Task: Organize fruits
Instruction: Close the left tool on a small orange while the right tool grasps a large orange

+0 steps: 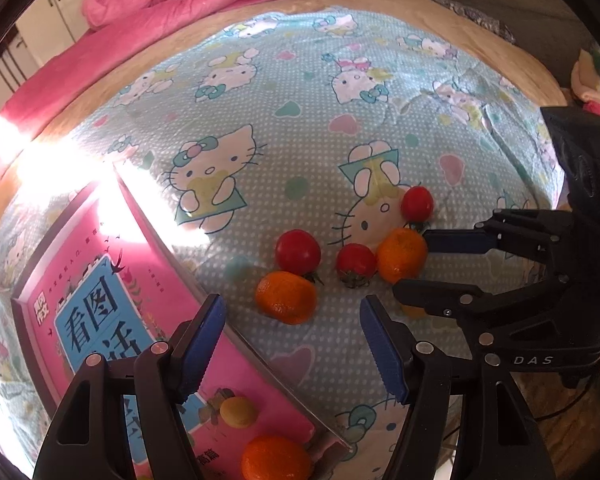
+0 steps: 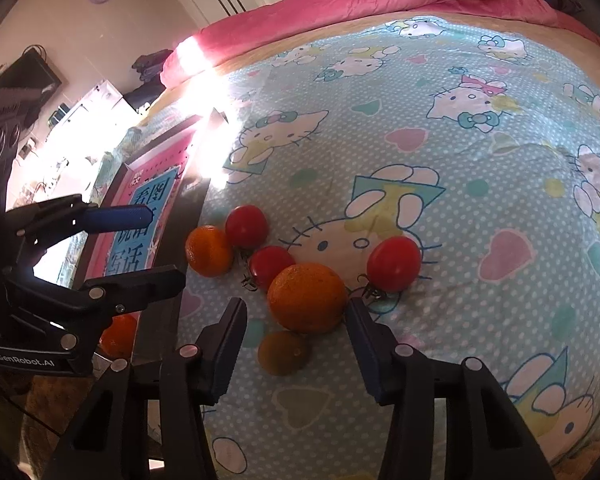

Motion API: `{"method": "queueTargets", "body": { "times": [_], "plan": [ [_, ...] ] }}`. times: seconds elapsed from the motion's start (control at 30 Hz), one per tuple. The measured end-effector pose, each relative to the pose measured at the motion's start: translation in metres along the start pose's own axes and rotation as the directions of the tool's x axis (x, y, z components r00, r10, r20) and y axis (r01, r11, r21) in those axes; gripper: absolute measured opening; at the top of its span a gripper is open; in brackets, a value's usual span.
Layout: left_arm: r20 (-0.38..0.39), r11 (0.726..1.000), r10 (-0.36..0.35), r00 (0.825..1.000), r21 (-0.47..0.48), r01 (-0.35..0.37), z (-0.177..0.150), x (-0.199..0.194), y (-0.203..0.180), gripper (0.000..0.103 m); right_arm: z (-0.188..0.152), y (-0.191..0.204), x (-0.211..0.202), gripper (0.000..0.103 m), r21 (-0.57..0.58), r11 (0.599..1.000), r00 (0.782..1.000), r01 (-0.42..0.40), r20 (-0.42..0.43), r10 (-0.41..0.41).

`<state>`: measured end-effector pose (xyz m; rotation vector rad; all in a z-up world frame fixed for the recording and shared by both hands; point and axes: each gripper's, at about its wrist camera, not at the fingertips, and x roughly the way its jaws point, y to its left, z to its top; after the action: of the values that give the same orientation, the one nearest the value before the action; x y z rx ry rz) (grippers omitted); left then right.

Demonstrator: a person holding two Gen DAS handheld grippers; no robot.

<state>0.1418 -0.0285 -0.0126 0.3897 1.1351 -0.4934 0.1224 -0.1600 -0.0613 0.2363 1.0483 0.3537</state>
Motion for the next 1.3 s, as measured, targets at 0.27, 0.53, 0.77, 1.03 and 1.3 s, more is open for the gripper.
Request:
{"method": "queueTargets", "body": {
  "times": [0.27, 0.53, 0.77, 1.03, 1.3],
  "plan": [
    [-0.066, 0.997, 0.015, 0.998, 0.081, -0.010, 0.007, 0.018, -0.003, 0.066, 0.000, 0.001, 0.004, 0.051, -0.029, 0.999, 1.000, 0.030, -0.004, -0.030],
    [-0.131, 0.991, 0.009, 0.991, 0.134, 0.009, 0.011, 0.035, -0.009, 0.057, 0.001, 0.001, 0.013, 0.046, -0.032, 0.998, 0.999, 0.050, -0.016, -0.051],
    [-0.143, 0.993, 0.002, 0.990, 0.113, 0.015, 0.015, 0.045, -0.005, 0.052, 0.003, 0.004, 0.021, 0.045, -0.057, 0.996, 0.997, 0.074, -0.028, -0.076],
    [-0.149, 0.996, -0.008, 0.989, 0.081, 0.020, 0.016, 0.050, -0.003, 0.041, 0.004, 0.004, 0.024, 0.044, -0.069, 0.995, 0.997, 0.076, -0.020, -0.078],
    [-0.106, 0.998, -0.055, 0.993, -0.005, 0.055, 0.004, 0.040, -0.007, 0.040, 0.003, 0.005, 0.017, 0.043, -0.068, 0.997, 0.999, 0.043, -0.006, -0.043]
  ]
}}
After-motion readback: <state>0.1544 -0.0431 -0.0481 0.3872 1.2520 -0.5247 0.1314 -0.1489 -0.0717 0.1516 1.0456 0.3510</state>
